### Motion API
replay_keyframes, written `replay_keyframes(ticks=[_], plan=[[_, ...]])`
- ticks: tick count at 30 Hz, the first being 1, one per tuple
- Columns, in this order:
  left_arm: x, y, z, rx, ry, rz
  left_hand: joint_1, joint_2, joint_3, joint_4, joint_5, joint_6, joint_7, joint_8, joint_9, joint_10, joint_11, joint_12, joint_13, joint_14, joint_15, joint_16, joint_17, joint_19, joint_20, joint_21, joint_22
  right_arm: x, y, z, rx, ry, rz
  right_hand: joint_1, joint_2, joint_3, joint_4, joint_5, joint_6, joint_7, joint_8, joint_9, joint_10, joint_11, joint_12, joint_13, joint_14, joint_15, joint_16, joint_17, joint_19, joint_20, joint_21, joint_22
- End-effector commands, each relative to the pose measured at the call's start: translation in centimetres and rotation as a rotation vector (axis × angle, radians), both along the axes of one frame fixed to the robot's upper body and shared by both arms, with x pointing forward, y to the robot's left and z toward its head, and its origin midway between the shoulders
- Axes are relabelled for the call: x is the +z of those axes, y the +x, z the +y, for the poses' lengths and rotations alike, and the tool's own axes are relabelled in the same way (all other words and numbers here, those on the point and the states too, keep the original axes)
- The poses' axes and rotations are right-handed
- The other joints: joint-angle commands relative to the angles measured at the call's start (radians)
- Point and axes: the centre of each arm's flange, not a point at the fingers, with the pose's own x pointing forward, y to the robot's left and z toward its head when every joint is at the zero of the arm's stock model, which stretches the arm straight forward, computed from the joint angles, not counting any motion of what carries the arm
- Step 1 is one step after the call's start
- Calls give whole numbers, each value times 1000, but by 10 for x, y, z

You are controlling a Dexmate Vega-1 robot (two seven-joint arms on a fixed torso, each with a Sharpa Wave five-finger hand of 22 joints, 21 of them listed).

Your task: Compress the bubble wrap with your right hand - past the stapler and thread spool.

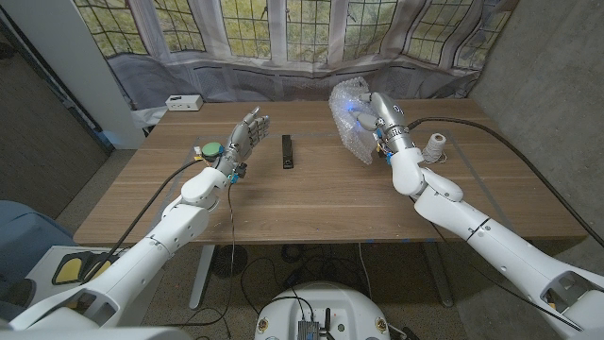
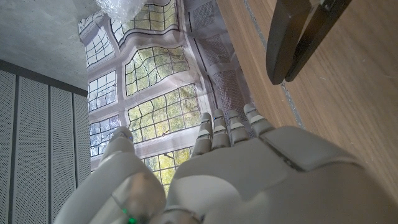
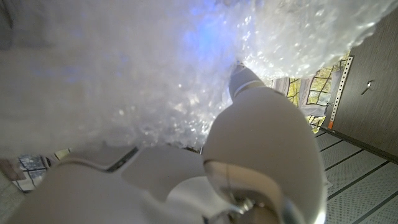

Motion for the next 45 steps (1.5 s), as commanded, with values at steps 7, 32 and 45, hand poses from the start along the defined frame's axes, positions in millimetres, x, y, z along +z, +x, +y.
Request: replay_keyframes(ticks=[7, 32, 45], plan=[[2, -1, 0, 3, 4, -1, -1, 9, 1, -3, 0, 11, 0, 0, 2, 12, 3, 0, 6, 11, -1, 1, 1, -3, 10, -2, 2, 1, -3, -3, -20, -26, -1, -28, -12, -24, -3, 8, -45, 5, -13, 0, -41, 7, -22, 3, -39, 3, -14, 13, -40, 1, -1, -7], [3, -1, -4, 3, 3, -2, 1, 12, 3, -4, 0, 15, -2, 0, 2, 14, 2, -1, 6, 13, -2, 1, 1, -2, 10, -2, 2, -1, -4, -2, -81, -19, -56, 91, 37, 3, -59, 17, 13, -31, 18, 10, 21, -45, 15, 40, 97, -83, 72, 117, 17, -54, 86, 8], [1, -2, -4, 6, -5, 2, 2, 15, 4, -4, 0, 19, -5, 1, 2, 18, 4, 0, 6, 14, -1, 1, 1, -9, 8, -5, 2, -8, -4, -3, -108, 89, -62, 241, 7, 4, -59, 1, 204, -33, 55, 11, 121, -51, 49, 68, 269, -89, 69, 138, 69, -57, 235, 28]])
